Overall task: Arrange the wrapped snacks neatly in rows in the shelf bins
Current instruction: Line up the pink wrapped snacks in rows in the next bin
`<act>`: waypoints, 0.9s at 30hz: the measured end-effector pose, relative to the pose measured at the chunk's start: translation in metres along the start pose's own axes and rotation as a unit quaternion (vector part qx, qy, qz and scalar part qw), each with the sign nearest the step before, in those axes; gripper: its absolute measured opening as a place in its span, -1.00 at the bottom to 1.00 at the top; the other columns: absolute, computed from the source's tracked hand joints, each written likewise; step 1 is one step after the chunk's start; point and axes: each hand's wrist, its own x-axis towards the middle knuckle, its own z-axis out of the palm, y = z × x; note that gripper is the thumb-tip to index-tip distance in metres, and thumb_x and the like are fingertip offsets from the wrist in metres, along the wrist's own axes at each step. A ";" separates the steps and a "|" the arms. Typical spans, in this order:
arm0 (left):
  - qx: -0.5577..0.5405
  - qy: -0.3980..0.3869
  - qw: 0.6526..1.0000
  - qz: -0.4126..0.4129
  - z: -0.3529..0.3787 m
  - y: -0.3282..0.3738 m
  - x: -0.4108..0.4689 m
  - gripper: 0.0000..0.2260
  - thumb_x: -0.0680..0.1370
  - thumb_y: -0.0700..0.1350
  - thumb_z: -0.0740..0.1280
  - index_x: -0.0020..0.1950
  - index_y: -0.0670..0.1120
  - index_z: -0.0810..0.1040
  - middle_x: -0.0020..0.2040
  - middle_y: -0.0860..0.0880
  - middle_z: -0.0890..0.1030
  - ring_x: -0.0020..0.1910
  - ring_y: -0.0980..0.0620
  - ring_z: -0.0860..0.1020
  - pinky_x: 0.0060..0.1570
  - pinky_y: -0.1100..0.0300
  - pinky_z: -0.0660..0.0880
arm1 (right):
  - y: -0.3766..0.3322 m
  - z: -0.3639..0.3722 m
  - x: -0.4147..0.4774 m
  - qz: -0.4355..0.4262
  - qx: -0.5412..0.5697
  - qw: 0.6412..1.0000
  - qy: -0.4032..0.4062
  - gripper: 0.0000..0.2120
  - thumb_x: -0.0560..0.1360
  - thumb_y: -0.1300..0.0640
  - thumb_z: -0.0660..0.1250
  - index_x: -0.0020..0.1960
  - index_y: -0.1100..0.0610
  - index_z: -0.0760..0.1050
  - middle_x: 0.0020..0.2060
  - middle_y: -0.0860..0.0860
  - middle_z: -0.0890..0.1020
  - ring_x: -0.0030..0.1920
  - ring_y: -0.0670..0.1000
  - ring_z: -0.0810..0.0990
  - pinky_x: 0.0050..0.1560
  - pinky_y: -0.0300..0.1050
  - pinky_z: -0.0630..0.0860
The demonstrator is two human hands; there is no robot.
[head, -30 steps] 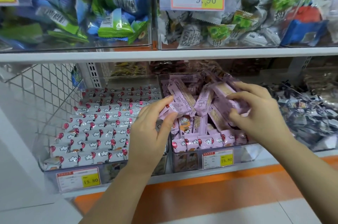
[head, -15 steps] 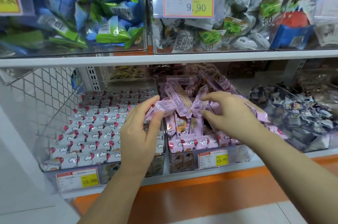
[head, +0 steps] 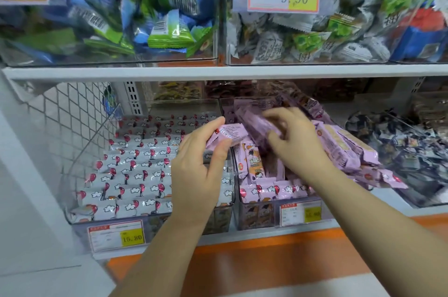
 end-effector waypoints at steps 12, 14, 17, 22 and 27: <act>0.008 -0.018 1.000 0.021 0.007 0.007 -0.009 -0.72 0.57 -0.04 0.23 0.23 -0.10 0.53 0.11 0.15 0.52 0.11 0.31 0.46 0.11 0.47 0.37 | 0.031 -0.058 -0.015 0.025 -0.266 0.964 0.000 -0.75 0.47 0.05 0.34 0.14 0.01 0.58 0.08 0.06 0.59 0.09 0.21 0.49 0.17 0.08 0.31; 0.007 -0.013 1.000 0.021 0.007 0.006 -0.009 -0.72 0.58 -0.01 0.23 0.24 -0.07 0.52 0.11 0.19 0.51 0.13 0.42 0.43 0.11 0.49 0.36 | 0.028 -0.057 -0.016 0.019 -0.271 0.962 -0.005 -0.75 0.47 0.03 0.33 0.14 -0.02 0.58 0.09 0.03 0.59 0.11 0.19 0.48 0.21 0.07 0.27; 0.003 -0.007 1.000 0.021 0.004 0.005 -0.007 -0.70 0.60 0.10 0.16 0.25 0.01 0.47 0.14 0.33 0.45 0.13 0.45 0.42 0.09 0.49 0.36 | 0.025 -0.054 -0.015 0.020 -0.274 0.961 -0.028 -0.74 0.48 0.04 0.31 0.16 -0.06 0.56 0.14 -0.01 0.56 0.16 0.14 0.45 0.28 0.05 0.21; -0.006 -0.004 1.000 0.003 0.003 0.001 -0.004 -0.73 0.59 0.10 0.17 0.25 0.07 0.45 0.14 0.39 0.43 0.11 0.36 0.48 0.08 0.42 0.41 | 0.022 -0.046 -0.013 0.025 -0.287 0.954 -0.081 -0.70 0.49 -0.04 0.29 0.22 -0.13 0.50 0.23 -0.11 0.48 0.23 0.04 0.45 0.35 0.03 0.12; -0.008 -0.006 1.000 0.004 0.003 0.000 -0.002 -0.70 0.59 0.15 0.15 0.24 0.07 0.45 0.13 0.37 0.44 0.11 0.40 0.45 0.09 0.43 0.40 | 0.025 -0.045 -0.016 0.035 -0.248 0.964 -0.086 -0.69 0.47 -0.01 0.34 0.21 -0.08 0.53 0.22 -0.10 0.48 0.22 0.00 0.47 0.38 0.04 0.12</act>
